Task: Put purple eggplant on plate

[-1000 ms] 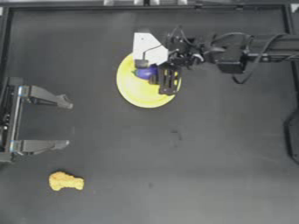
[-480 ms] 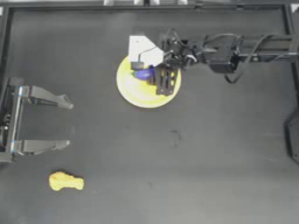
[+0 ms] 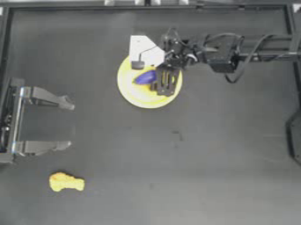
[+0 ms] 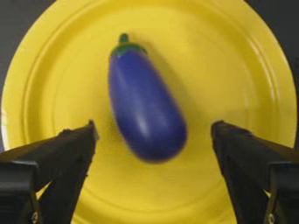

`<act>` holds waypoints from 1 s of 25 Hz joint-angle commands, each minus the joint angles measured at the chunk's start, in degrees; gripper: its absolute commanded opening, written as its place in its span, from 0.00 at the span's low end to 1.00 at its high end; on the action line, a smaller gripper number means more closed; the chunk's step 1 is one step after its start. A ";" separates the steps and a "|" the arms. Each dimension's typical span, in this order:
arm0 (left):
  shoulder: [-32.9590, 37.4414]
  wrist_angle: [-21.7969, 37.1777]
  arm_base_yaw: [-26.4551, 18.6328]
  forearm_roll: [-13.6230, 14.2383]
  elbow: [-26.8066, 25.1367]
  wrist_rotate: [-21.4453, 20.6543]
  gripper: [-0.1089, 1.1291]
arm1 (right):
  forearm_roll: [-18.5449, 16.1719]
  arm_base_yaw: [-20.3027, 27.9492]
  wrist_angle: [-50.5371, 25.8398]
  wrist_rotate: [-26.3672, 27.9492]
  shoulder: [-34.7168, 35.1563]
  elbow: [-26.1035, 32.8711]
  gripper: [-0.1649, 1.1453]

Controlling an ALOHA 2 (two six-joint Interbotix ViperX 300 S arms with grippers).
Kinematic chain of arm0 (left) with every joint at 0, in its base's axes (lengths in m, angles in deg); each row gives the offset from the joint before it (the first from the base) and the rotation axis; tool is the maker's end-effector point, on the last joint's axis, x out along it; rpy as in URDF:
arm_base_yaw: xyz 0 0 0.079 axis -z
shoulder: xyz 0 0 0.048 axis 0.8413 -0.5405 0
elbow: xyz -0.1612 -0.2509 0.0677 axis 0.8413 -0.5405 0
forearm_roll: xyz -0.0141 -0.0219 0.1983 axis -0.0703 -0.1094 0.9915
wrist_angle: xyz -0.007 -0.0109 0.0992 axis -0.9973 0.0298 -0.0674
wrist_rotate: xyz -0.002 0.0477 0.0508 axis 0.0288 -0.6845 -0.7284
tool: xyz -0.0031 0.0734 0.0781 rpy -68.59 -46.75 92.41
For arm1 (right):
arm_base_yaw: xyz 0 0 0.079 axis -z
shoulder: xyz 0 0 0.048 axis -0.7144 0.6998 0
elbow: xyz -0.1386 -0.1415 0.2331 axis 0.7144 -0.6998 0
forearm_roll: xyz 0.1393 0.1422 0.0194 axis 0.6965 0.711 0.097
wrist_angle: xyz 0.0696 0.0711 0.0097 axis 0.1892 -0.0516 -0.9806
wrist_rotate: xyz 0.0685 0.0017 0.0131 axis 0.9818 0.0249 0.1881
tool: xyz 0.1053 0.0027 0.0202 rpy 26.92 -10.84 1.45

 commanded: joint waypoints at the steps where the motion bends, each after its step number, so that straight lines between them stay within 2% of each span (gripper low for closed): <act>1: -0.62 -0.26 -0.09 0.09 0.79 0.18 0.92 | 0.26 0.26 -0.70 0.00 -1.49 1.76 0.90; 7: -0.62 -0.26 -0.09 0.00 0.79 0.18 0.92 | -0.35 0.26 -1.32 0.09 -3.60 2.02 0.89; 14: -0.62 -0.26 -0.18 0.09 0.70 0.18 0.92 | -0.26 0.18 -1.23 0.00 -9.40 0.79 0.89; 25: -0.62 -0.26 -0.18 0.09 0.70 0.18 0.92 | 0.26 -2.90 4.57 0.18 -19.95 -5.63 0.89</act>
